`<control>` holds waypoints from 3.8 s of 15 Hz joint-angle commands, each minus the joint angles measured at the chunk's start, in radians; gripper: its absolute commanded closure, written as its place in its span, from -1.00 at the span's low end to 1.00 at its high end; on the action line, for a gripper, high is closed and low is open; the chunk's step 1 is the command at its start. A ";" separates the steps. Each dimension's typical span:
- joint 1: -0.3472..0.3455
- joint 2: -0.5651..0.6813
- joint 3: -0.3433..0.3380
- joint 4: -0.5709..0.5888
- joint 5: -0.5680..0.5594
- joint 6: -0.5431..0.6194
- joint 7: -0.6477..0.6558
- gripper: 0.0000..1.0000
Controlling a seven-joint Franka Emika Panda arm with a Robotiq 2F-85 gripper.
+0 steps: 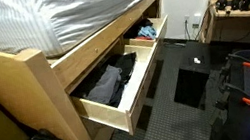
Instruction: Close the open drawers
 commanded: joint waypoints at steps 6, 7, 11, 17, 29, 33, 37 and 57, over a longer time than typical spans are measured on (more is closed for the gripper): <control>-0.039 -0.010 0.030 -0.003 0.030 -0.022 0.109 -1.00; -0.051 -0.016 0.044 -0.009 0.039 -0.016 0.168 -1.00; -0.170 0.227 -0.064 0.044 0.012 0.141 0.158 -1.00; -0.211 0.340 -0.121 0.071 0.020 0.186 0.146 -1.00; -0.371 0.713 -0.287 0.232 0.112 0.457 0.320 -1.00; -0.394 0.716 -0.313 0.223 0.118 0.441 0.331 -1.00; -0.377 0.718 -0.295 0.210 0.109 0.491 0.360 -1.00; -0.411 1.461 -0.436 0.816 0.030 0.494 0.904 -1.00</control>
